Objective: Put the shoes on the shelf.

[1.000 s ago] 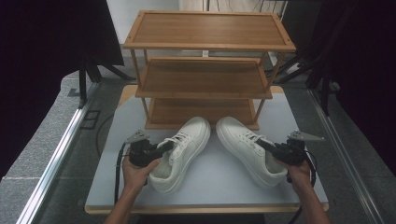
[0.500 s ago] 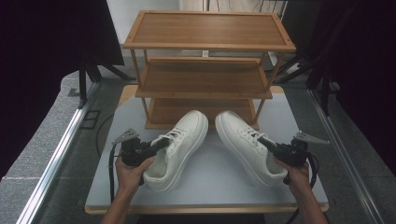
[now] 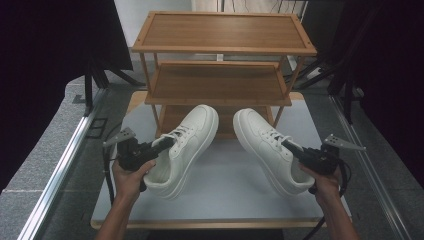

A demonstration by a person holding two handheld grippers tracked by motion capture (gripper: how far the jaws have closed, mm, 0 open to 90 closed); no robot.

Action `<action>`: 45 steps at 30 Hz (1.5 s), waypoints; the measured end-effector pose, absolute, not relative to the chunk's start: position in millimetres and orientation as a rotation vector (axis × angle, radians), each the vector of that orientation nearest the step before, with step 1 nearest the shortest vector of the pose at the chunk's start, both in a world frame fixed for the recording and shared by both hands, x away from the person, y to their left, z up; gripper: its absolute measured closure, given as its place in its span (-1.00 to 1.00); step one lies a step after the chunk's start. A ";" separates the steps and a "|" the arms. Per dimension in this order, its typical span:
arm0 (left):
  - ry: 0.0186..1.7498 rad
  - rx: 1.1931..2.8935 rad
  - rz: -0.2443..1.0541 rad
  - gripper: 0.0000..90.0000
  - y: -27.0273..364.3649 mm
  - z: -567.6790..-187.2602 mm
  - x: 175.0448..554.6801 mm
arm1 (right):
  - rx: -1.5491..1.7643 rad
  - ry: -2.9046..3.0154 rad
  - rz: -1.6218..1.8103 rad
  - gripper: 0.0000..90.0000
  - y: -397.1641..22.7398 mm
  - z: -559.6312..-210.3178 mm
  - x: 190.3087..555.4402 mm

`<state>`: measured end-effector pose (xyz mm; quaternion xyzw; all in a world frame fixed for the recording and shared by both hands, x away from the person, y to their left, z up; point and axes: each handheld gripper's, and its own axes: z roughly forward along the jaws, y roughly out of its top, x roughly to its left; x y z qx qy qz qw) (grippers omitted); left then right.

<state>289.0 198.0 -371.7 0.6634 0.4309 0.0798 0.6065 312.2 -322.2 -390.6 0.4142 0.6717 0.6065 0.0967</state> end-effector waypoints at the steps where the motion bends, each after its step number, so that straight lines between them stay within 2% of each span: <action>1: 0.992 1.537 0.192 0.84 198.3 -367.5 289.6 | 1.225 1.981 1.803 0.85 -322.2 -386.5 312.5; 14: 0.976 1.505 0.173 0.84 197.9 -327.6 315.9 | 1.243 1.910 1.833 0.85 -316.0 -346.7 327.6; 28: 1.034 1.458 0.147 0.84 190.1 -306.3 351.0 | 1.336 1.840 1.805 0.85 -304.0 -316.4 356.2; 39: 1.135 1.430 0.193 0.84 170.3 -292.5 399.4 | 1.425 1.772 1.713 0.85 -281.5 -285.0 397.5; 45: 1.181 1.409 0.242 0.83 156.9 -289.7 422.2 | 1.497 1.729 1.644 0.85 -264.0 -281.0 420.7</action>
